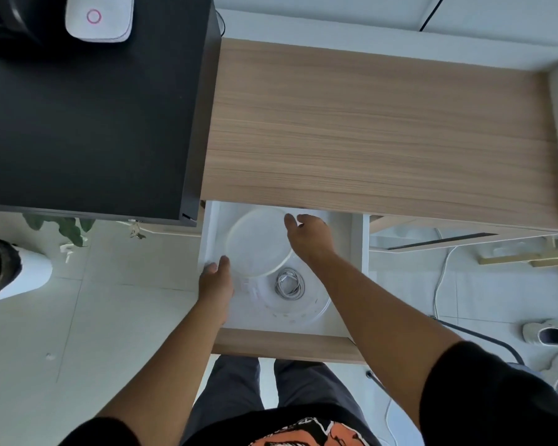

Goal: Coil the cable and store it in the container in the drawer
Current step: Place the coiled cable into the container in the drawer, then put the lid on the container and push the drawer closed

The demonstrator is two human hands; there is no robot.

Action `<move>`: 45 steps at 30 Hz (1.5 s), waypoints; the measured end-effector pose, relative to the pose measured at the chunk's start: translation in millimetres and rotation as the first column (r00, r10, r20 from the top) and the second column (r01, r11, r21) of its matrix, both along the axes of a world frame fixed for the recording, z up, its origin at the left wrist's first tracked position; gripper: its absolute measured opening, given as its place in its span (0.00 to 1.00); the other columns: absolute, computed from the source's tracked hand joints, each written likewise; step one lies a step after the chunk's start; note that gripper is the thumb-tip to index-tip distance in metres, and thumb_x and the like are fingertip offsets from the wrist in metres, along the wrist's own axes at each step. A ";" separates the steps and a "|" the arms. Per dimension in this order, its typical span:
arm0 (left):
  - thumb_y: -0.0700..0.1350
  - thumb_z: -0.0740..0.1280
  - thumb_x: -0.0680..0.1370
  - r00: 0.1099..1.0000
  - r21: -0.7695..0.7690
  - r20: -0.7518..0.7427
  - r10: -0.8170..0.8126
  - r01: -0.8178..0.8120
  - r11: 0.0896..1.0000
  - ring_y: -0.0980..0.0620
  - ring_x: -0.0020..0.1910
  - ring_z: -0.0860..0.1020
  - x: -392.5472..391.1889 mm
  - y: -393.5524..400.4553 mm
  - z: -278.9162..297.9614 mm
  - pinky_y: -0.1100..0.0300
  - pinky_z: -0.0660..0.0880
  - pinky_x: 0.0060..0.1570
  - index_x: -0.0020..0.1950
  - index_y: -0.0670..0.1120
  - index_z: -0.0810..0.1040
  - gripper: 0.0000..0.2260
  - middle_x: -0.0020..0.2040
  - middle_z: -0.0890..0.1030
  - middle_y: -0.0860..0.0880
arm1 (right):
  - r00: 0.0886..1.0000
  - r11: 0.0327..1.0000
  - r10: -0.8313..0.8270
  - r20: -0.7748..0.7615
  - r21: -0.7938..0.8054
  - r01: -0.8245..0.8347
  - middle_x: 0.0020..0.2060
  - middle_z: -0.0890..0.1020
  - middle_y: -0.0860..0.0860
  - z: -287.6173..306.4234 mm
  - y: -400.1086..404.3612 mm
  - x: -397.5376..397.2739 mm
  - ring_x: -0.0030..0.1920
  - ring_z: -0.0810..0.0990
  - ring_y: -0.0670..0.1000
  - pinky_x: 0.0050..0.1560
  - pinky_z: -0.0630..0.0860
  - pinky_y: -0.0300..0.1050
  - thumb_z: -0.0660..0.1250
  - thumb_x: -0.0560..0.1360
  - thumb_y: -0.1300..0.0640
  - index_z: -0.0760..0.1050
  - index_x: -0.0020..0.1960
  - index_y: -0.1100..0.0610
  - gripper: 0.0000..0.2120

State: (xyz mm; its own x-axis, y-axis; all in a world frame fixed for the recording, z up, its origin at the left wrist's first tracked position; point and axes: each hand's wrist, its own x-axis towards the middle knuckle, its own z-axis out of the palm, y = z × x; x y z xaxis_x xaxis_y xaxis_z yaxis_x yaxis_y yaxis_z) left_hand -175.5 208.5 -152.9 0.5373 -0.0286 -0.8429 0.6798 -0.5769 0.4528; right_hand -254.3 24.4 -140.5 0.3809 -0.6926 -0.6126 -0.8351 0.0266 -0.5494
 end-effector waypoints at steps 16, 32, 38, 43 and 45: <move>0.49 0.72 0.76 0.916 0.046 0.249 -0.315 0.314 0.948 0.51 0.54 0.81 -63.3 18.0 29.6 0.58 0.76 0.50 0.66 0.48 0.75 0.20 0.56 0.81 0.53 | 0.964 0.963 -0.266 0.021 -0.033 0.267 0.52 0.86 0.42 24.3 32.0 -103.1 0.53 0.83 0.47 0.54 0.78 0.45 0.70 0.77 0.43 0.82 0.60 0.50 0.16; 0.51 0.71 0.77 0.926 0.125 0.251 -0.283 0.259 0.958 0.52 0.39 0.80 -66.0 1.4 9.5 0.65 0.72 0.30 0.53 0.45 0.77 0.11 0.45 0.82 0.47 | 0.862 0.861 -0.506 0.023 0.067 0.504 0.46 0.84 0.43 -0.5 64.4 -123.5 0.42 0.80 0.40 0.37 0.72 0.35 0.67 0.81 0.49 0.78 0.57 0.46 0.06; 0.52 0.70 0.79 0.912 0.128 0.288 -0.291 0.265 0.956 0.45 0.44 0.82 -54.2 3.4 4.0 0.59 0.77 0.36 0.53 0.46 0.76 0.10 0.49 0.83 0.45 | 0.912 0.911 -0.411 -0.009 0.042 0.411 0.59 0.86 0.48 1.2 67.0 -115.8 0.55 0.84 0.53 0.55 0.82 0.51 0.67 0.81 0.47 0.76 0.66 0.50 0.16; 0.47 0.71 0.79 0.870 0.137 0.349 -0.350 0.321 0.937 0.43 0.46 0.82 -51.9 -1.9 10.3 0.49 0.84 0.46 0.60 0.48 0.68 0.15 0.52 0.80 0.46 | 0.936 0.938 -0.346 -0.066 -0.028 0.345 0.61 0.86 0.46 0.8 70.6 -112.3 0.57 0.85 0.54 0.57 0.83 0.58 0.65 0.81 0.43 0.75 0.67 0.47 0.16; 0.46 0.70 0.80 0.836 0.152 0.380 -0.395 0.365 0.918 0.44 0.45 0.81 -51.6 -1.5 12.0 0.53 0.82 0.44 0.65 0.50 0.66 0.18 0.52 0.79 0.47 | 0.949 0.951 -0.307 -0.076 -0.071 0.302 0.62 0.85 0.45 1.1 71.7 -112.7 0.57 0.85 0.54 0.56 0.83 0.58 0.64 0.81 0.42 0.74 0.68 0.45 0.17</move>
State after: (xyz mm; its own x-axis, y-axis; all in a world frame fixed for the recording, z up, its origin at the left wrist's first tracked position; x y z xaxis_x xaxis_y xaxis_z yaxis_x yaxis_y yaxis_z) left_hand -227.1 207.0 -141.0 0.7838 -0.2489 -0.5689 0.1722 -0.7931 0.5842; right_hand -367.1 96.0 -139.4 0.0951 -0.8024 -0.5891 -0.8358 0.2571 -0.4851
